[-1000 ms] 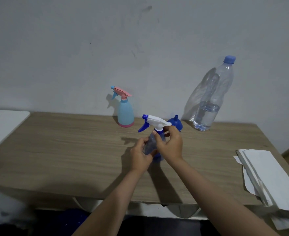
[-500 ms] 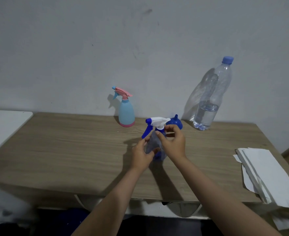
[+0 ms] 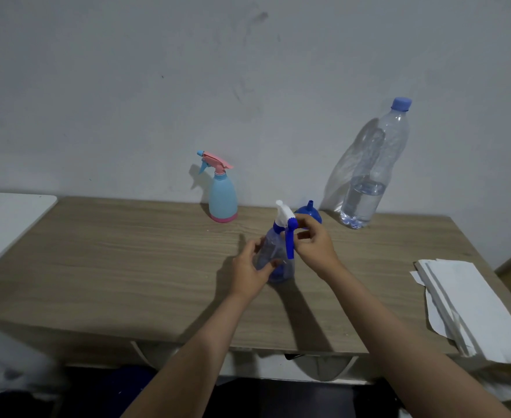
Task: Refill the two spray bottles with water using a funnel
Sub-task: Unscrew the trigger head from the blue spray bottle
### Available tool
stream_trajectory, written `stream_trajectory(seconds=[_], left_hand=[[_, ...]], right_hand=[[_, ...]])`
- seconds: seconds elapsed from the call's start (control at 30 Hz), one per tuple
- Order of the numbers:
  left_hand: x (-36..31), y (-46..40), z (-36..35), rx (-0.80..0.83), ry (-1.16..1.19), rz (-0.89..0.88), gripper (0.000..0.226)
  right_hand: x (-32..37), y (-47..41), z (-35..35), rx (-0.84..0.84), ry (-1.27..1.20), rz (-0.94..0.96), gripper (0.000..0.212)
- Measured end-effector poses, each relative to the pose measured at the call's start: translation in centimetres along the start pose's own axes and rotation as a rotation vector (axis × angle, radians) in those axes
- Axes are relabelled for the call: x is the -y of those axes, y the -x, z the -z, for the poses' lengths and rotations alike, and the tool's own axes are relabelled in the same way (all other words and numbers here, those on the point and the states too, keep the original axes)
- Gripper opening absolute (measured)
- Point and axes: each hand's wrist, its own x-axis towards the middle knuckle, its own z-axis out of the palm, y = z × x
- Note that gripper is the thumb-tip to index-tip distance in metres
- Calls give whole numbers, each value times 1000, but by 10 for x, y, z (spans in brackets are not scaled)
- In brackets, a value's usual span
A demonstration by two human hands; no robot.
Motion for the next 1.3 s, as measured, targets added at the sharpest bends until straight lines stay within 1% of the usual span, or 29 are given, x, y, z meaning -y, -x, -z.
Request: stream_trajectory(seconds=[0.1,0.2,0.23,0.33,0.47,0.57,0.63,0.77,0.9,1.1,1.2,1.3], left_hand=[[2,0,-1,18,25,-10,43],[2,-1,-1,18,20,4,42],[3,-1,-1,13,31,7,41],[3,0,-2,9,51,12,41],[-2,1,0,20,39,8,46],[-4,1,0,23,77,22,46],[-3,0,-1,19,97,33,45],[-5,1,-2,30,116,26,41],[-5,2,-2,28,135,41,45],[-8,4,-1,7,141,26,41],[-7,3,-2,-3,164,13,44],[-8,4,-2,2,157,23,42]], right_hand=[[2,-5,1,2,-25,-23,39],[4,-6,0,18,13,-11,28],[5,-4,1,35,17,-5,28],[3,-1,3,67,31,-8,37],[2,-4,-1,-7,-1,-20,40],[2,-6,-5,-35,20,-27,31],[4,-5,-6,-36,33,-16,28],[10,3,-7,-40,63,34,28],[14,9,-8,-26,93,33,29],[15,9,-7,22,85,2,34],[11,5,-10,-52,30,-32,39],[9,3,-14,-111,18,-50,30]])
